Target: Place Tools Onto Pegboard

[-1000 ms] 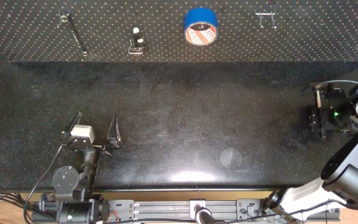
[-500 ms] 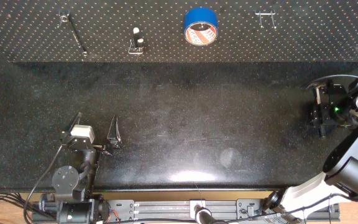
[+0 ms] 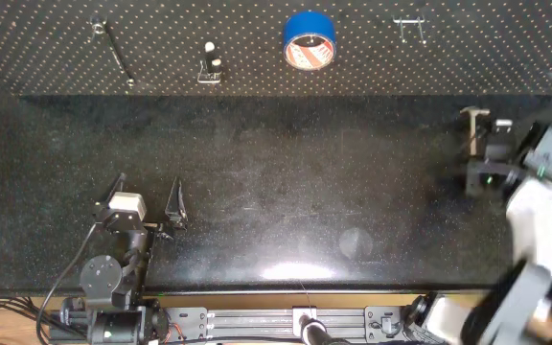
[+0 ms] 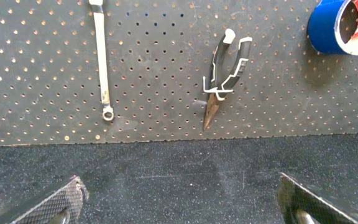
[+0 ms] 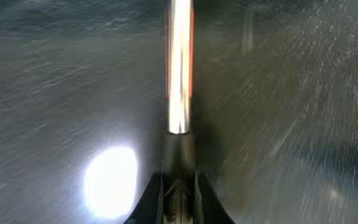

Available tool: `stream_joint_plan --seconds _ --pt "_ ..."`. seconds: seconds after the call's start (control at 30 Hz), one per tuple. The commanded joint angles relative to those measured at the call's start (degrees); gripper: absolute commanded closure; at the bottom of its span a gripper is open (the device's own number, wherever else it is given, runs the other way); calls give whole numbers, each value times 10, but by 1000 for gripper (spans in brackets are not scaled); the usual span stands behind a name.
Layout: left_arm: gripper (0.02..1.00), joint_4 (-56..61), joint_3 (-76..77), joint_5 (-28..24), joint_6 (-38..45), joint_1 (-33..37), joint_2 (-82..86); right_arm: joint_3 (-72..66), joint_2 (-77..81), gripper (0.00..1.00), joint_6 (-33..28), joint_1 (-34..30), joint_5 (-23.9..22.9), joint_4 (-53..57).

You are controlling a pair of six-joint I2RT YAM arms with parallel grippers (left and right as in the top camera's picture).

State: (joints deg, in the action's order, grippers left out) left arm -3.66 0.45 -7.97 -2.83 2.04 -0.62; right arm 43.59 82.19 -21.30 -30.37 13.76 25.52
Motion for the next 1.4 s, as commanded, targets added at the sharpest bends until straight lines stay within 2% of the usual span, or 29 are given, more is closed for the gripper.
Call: stream_joint_plan --seconds 0.03,0.23,0.3,0.37,0.43,0.5,0.57,0.6,0.77,0.93,0.97,1.0,1.13,1.17,1.2,1.23,1.3,1.33,1.37,1.4 --pt "25 -2 -1 0 3 -2 4 -70 -277 923 106 99 24 -87" --pt "25 -2 -1 0 3 -2 4 -70 -320 925 138 155 24 -108" --pt "25 -2 -1 0 3 -2 4 -70 -340 925 169 186 25 -136" --pt "23 -2 -1 0 3 -2 4 -70 -356 925 182 199 61 -142" --pt "23 -2 -1 0 3 -2 4 -70 -359 925 204 208 69 -154" --pt "25 -2 -1 0 3 -2 4 -70 -321 923 205 227 76 -237" --pt "25 -2 -1 0 3 -2 4 -69 -250 923 256 242 130 -336" --pt "25 -2 -1 0 3 -2 4 -69 -212 923 273 254 131 -377" --pt "25 -2 -1 0 3 -2 4 -36 -87 925 273 255 124 -439" --pt "23 -2 -1 0 3 -2 4 14 2 925 273 245 124 -446" --pt "25 -2 -1 0 3 -2 4 14 3 595 273 245 124 -445" --pt "25 -2 -1 0 3 -2 4 14 2 18 273 245 124 -445" --pt "25 -2 -1 0 3 -2 4 -12 -31 20 273 233 115 -445" --pt "25 -2 -1 0 3 -2 4 -44 -80 20 273 227 32 -445" --pt "25 -2 -1 0 3 -2 4 -80 -127 20 265 219 -28 -445" --pt "25 -2 -1 0 3 -2 4 -123 -180 20 257 211 -48 -445" --pt "25 -2 -1 0 3 -2 4 -243 -350 20 253 203 -47 -442" --pt "25 -2 -1 0 3 -2 4 -281 -449 20 253 203 -47 -412" --pt "25 -2 -1 0 3 -2 4 -298 -550 20 253 203 -47 -334" --pt "25 -2 -1 0 3 -2 4 -298 -707 20 253 203 -47 -160"
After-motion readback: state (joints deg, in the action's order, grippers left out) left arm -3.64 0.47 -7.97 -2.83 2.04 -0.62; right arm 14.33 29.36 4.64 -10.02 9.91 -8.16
